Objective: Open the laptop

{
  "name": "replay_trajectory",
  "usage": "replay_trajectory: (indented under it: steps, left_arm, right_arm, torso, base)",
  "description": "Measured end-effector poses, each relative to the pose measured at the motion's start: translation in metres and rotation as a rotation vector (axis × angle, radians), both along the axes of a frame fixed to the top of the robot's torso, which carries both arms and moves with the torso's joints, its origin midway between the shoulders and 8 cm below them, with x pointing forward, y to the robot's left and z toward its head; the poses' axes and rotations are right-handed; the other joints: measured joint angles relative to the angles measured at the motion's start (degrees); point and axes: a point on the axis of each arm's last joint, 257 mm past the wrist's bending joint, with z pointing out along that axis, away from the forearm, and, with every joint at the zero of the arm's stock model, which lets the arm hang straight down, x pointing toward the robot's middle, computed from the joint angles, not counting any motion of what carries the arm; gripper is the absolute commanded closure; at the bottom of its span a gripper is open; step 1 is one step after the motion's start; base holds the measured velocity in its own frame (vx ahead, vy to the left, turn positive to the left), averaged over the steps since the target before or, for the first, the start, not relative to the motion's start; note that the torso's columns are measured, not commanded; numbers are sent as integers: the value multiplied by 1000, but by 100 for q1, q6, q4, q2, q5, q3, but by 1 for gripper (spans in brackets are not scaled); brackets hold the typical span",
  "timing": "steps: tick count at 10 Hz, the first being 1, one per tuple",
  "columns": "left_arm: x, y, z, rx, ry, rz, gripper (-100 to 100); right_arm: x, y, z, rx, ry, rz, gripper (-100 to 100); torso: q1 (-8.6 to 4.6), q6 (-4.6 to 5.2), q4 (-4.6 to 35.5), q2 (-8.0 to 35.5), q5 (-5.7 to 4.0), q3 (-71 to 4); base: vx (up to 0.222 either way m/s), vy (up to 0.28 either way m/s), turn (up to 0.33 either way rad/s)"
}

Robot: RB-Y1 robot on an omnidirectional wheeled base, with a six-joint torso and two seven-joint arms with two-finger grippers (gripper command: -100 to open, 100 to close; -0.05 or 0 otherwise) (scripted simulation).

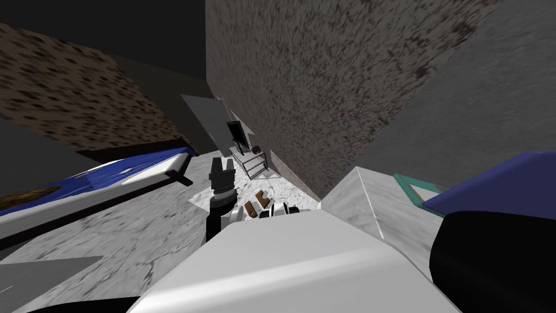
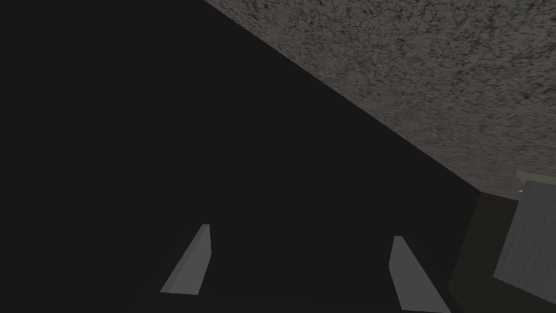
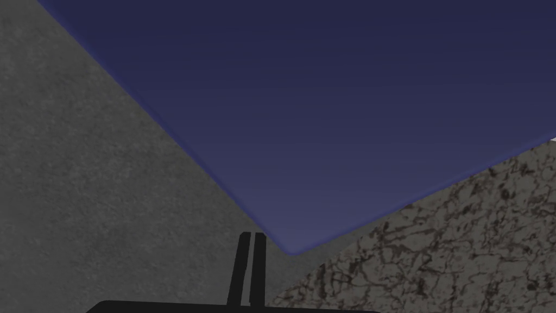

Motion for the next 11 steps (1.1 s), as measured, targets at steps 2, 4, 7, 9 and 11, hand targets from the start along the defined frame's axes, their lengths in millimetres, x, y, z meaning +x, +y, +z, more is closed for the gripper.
replay_trajectory:
  steps: [2, 4, 7, 9, 11]
  left_arm:
    - [0, 0, 0, 0, 0, 0, 0]
    - [0, 0, 0, 0, 0, 0, 0]
    - [0, 0, 0, 0, 0, 0, 0]
    - [0, 0, 0, 0, 0, 0, 0]
    - [0, 0, 0, 0, 0, 0, 0]
  right_arm:
    - [14, 16, 0, 0, 2, 59, 100]
    - [10, 12, 2, 3, -5, 48, -100]
    - [-2, -4, 6, 20, -18, 10, -100]
    - [-8, -14, 10, 32, -17, -14, -100]
    - [3, -17, 18, 52, -47, 1, -100]
  torso:
    - [-2, 0, 6, 19, -1, 13]
    - [-3, 0, 19, 57, -1, 38]
    - [-2, 0, 11, 31, -1, 21]
    - [0, 0, 7, 20, 0, 13]
    - [0, 0, 8, 24, 0, 16]
  base:
    - [93, 2, -209]
    - [6, 3, 11]
    - [-8, -1, 5]
    - [-4, 2, 10]
    - [0, 1, 7]
